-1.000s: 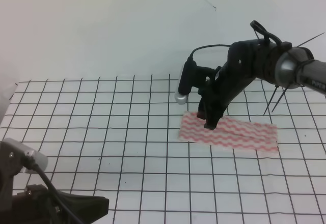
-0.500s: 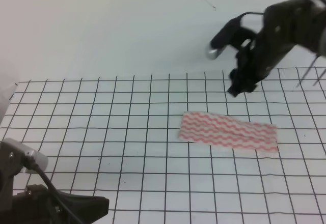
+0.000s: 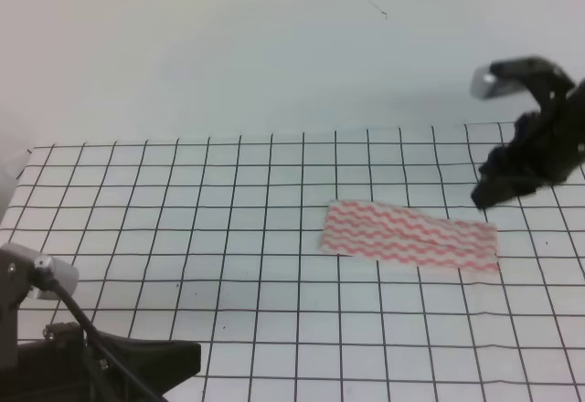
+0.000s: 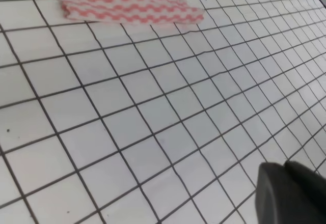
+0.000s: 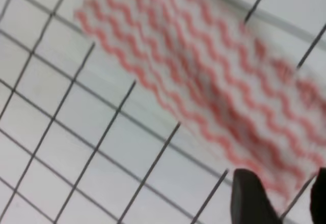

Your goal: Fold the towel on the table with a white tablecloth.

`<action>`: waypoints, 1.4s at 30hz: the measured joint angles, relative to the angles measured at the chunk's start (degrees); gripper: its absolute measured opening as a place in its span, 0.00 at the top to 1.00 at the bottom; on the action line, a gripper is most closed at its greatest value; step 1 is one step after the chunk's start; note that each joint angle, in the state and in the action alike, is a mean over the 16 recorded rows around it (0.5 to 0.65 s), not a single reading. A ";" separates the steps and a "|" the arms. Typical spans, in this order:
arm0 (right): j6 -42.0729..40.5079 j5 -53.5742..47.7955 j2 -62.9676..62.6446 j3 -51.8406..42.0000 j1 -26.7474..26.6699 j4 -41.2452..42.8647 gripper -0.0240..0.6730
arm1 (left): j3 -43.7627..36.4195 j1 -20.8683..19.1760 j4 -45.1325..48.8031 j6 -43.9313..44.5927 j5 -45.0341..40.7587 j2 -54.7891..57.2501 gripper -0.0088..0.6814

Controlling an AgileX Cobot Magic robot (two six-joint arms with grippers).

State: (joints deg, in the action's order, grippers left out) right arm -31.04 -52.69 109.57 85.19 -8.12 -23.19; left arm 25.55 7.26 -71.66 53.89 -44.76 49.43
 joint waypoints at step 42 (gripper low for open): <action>5.49 10.86 7.78 -8.38 5.45 -10.52 0.49 | -0.01 0.00 -0.36 -0.70 -2.45 -0.01 0.99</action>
State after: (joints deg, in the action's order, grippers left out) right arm -25.55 -41.82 117.35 76.82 -2.67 -33.71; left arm 25.54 7.27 -72.02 53.19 -47.21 49.43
